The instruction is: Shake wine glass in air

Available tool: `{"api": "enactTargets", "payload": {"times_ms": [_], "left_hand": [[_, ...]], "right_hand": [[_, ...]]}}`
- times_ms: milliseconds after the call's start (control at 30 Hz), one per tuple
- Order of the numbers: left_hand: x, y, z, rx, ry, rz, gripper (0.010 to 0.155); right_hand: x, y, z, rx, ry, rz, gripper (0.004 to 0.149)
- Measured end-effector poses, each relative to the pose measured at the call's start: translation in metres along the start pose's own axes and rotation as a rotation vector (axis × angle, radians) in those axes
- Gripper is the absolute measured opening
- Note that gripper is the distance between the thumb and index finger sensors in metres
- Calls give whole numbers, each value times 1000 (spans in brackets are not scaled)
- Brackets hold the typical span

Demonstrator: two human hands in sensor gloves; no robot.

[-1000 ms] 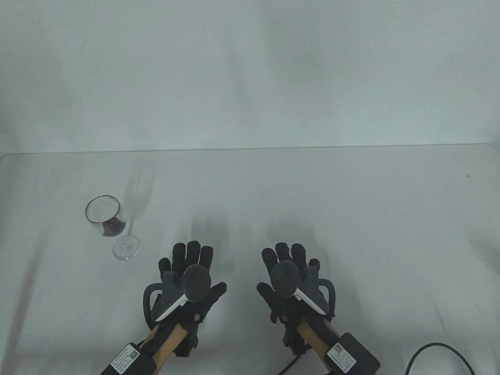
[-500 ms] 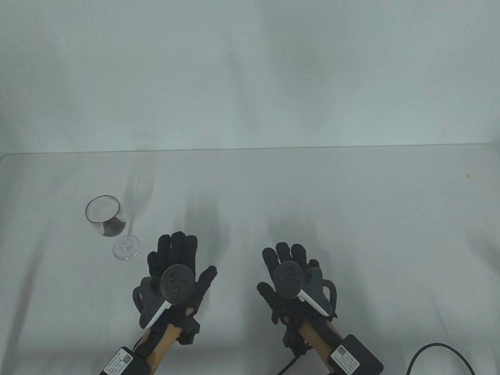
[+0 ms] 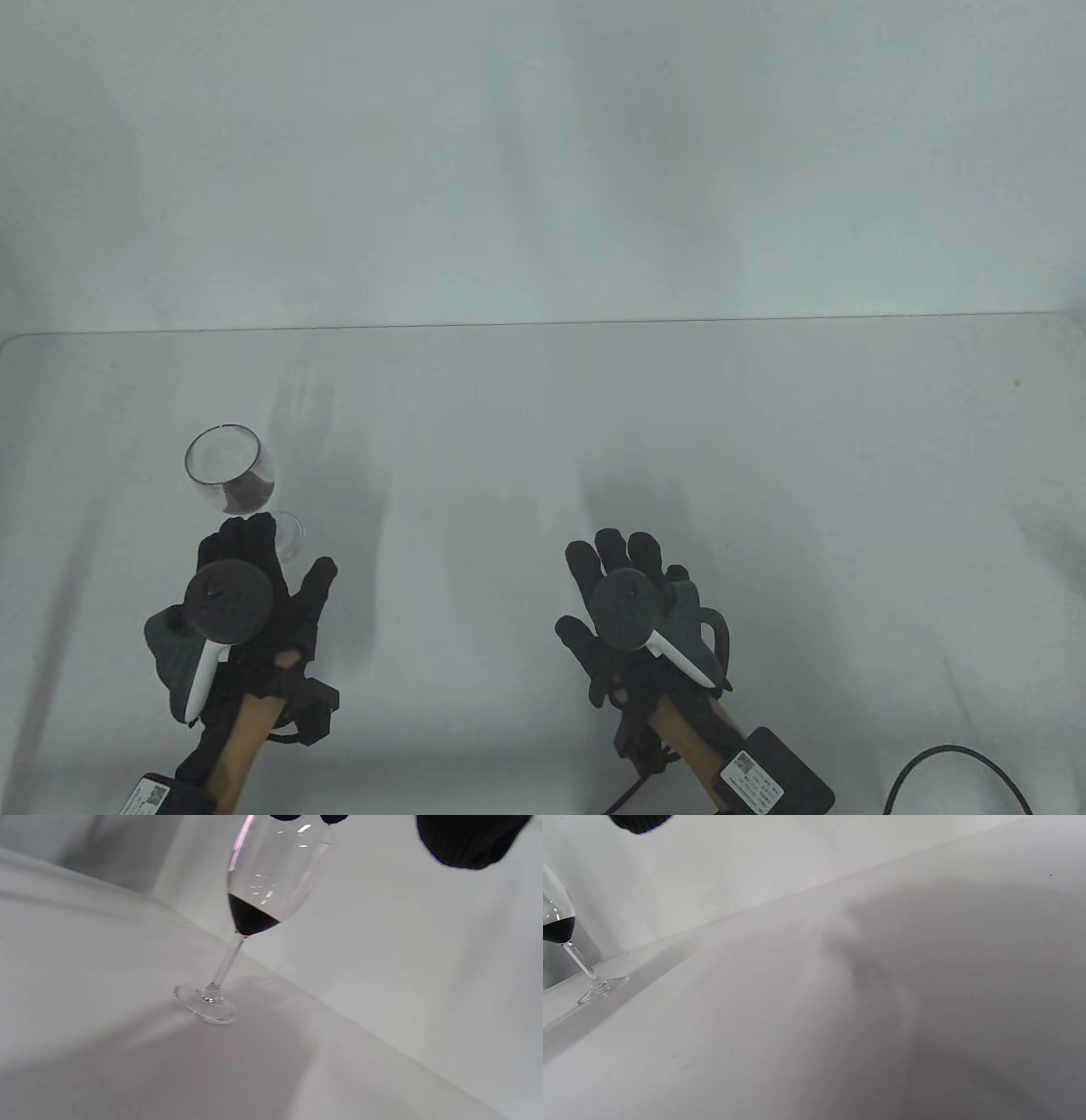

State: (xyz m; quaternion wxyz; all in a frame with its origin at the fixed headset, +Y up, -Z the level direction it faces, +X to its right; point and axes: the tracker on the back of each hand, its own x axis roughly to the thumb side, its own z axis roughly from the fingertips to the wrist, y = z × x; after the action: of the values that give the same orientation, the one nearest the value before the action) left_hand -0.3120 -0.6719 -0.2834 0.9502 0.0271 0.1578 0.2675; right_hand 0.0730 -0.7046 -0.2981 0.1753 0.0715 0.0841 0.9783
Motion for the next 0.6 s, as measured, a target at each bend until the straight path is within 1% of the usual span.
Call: {"api": "enactTargets", "payload": {"times_ms": [133,200,333,467,600], "left_hand": [[-21,2,-12,-25,87,63,85],[-33,0,-22,-43,144,110,85],[-47,-5,-45,-88,204,173,87],[-57,-15,-70,-116,256,225,91],[-65,-27,-92,-178,301,234,93]], "right_hand": [[0,0,0,2,0,-2,77],[0,0,0,5,-1,-2,77],[0,1,0,13,-4,-1,77],[1,1,0,22,-7,-4,77],[1,2,0,32,-7,-3,77]]}}
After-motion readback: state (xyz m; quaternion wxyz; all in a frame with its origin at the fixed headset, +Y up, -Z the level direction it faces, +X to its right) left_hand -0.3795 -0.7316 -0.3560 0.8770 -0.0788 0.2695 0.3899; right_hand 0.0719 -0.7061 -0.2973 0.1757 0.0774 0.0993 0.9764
